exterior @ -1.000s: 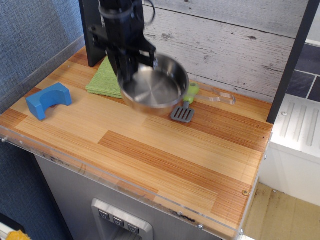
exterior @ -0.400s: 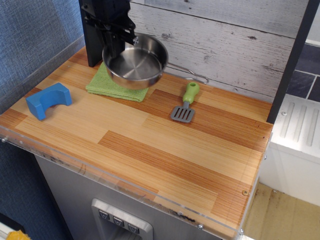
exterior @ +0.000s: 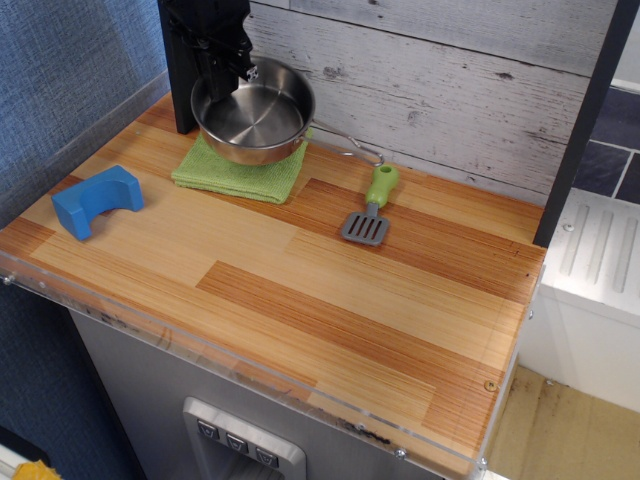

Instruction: Put the pot on top of the cloth

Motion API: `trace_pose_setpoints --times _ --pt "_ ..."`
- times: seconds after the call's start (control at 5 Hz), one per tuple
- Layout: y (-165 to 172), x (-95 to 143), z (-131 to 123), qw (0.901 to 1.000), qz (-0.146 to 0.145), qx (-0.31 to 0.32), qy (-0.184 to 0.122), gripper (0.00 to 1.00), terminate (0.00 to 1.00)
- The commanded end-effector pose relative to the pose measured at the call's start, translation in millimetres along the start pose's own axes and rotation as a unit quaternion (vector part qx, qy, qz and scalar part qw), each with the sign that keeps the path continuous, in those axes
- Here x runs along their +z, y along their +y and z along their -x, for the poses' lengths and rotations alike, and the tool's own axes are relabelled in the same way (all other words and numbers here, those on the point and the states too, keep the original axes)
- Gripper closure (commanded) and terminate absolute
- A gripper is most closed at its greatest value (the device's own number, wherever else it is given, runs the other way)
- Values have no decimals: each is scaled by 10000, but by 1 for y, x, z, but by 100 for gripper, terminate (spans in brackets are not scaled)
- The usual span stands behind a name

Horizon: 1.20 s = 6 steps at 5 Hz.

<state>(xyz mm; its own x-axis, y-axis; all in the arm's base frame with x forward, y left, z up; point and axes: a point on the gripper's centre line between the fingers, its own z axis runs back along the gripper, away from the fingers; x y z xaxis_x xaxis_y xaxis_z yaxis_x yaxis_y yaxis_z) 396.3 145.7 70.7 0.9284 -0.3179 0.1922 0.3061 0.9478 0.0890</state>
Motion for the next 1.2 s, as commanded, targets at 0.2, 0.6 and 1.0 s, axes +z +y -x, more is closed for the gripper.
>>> trace_pose_setpoints --times 0.2,0.6,1.0 --pt "12 -11 12 9996 -118 33 239 100 0" --pt "8 -16 16 9980 -303 274 481 0 0" --pt "8 -16 19 9970 -400 416 520 0 0"
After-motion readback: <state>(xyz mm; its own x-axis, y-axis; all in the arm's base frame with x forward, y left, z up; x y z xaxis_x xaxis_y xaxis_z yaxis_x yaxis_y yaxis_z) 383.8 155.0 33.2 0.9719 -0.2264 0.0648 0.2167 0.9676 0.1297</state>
